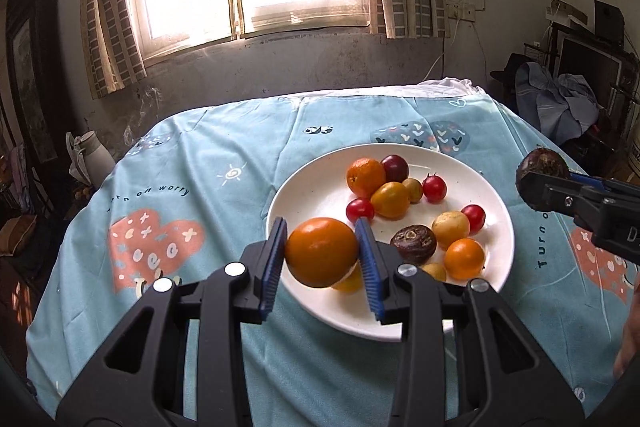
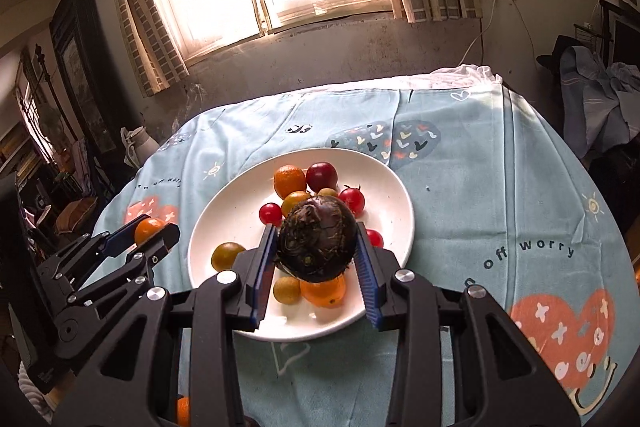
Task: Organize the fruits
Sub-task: 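Place orange on plate with left tool while right tool places dark brown fruit, then grasp a mandarin with left tool while right tool grasps another dark brown fruit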
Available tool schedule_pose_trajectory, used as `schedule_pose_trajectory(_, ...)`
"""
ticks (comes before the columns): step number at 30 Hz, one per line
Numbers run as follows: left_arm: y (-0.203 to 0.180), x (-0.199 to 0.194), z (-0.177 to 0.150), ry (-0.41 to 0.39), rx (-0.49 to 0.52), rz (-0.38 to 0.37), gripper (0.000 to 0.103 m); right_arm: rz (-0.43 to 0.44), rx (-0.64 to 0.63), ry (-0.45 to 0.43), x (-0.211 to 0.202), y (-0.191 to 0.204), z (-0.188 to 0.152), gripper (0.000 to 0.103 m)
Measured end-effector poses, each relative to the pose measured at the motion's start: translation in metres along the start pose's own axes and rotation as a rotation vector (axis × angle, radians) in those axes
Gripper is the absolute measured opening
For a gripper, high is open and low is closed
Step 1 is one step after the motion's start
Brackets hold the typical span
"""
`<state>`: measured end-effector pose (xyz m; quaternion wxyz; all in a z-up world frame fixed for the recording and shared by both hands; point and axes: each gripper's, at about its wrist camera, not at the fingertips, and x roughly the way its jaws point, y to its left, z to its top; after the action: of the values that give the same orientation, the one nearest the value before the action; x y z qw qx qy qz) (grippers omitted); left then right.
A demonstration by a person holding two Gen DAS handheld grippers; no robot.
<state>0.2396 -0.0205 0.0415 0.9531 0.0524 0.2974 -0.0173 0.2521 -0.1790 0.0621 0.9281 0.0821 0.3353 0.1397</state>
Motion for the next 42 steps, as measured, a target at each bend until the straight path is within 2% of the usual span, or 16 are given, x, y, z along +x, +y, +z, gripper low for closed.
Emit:
schedule_pose_trajectory(7, -0.004, 0.041, -0.004, 0.053, 0.002, -0.005, 0.036, -0.018, 0.002, 0.073, 0.053, -0.004, -0.002, 0.039)
schedule_pose_trajectory(8, -0.005, 0.046, -0.005, 0.061, 0.002, -0.003, 0.042, -0.024, -0.001, 0.085, 0.059, -0.005, -0.003, 0.039)
schedule_pose_trajectory(9, -0.006, 0.05, -0.007, 0.069, 0.004, -0.008, 0.053, -0.034, -0.004, 0.096, 0.064, -0.007, -0.004, 0.041)
schedule_pose_trajectory(10, -0.008, 0.053, -0.009, 0.072, 0.008, -0.01, 0.057, -0.051, -0.008, 0.111, 0.068, -0.007, -0.006, 0.047)
schedule_pose_trajectory(11, -0.009, 0.054, -0.011, 0.075, 0.015, -0.003, 0.062, -0.066, -0.014, 0.121, 0.07, -0.007, -0.007, 0.062)
schedule_pose_trajectory(14, -0.009, 0.052, -0.015, 0.075, 0.027, 0.01, 0.063, -0.047, -0.011, 0.08, 0.059, -0.008, -0.008, 0.062)
schedule_pose_trajectory(18, -0.001, 0.029, -0.022, 0.064, 0.007, 0.003, 0.065, -0.011, -0.007, 0.047, 0.027, -0.004, -0.011, 0.062)
schedule_pose_trajectory(22, 0.007, -0.006, -0.042, 0.061, 0.001, -0.017, 0.069, 0.04, -0.041, 0.053, -0.012, 0.003, -0.041, 0.062)
schedule_pose_trajectory(26, 0.009, -0.04, -0.076, 0.091, 0.021, -0.076, 0.069, 0.096, -0.09, 0.092, -0.045, 0.01, -0.086, 0.062)
schedule_pose_trajectory(31, -0.009, -0.076, -0.112, 0.086, 0.13, -0.146, 0.069, 0.169, -0.161, 0.162, -0.056, 0.026, -0.129, 0.062)
schedule_pose_trajectory(36, -0.027, -0.082, -0.13, 0.108, 0.233, -0.181, 0.07, 0.16, -0.182, 0.186, -0.052, 0.031, -0.139, 0.062)
schedule_pose_trajectory(40, -0.023, -0.069, -0.131, 0.173, 0.195, -0.262, 0.068, 0.164, -0.141, 0.18, -0.052, 0.022, -0.138, 0.062)
schedule_pose_trajectory(41, -0.02, -0.065, -0.131, 0.191, 0.176, -0.286, 0.059, 0.164, -0.138, 0.184, -0.051, 0.022, -0.138, 0.062)
schedule_pose_trajectory(42, -0.018, -0.061, -0.131, 0.212, 0.161, -0.317, 0.046, 0.167, -0.139, 0.188, -0.05, 0.022, -0.139, 0.062)
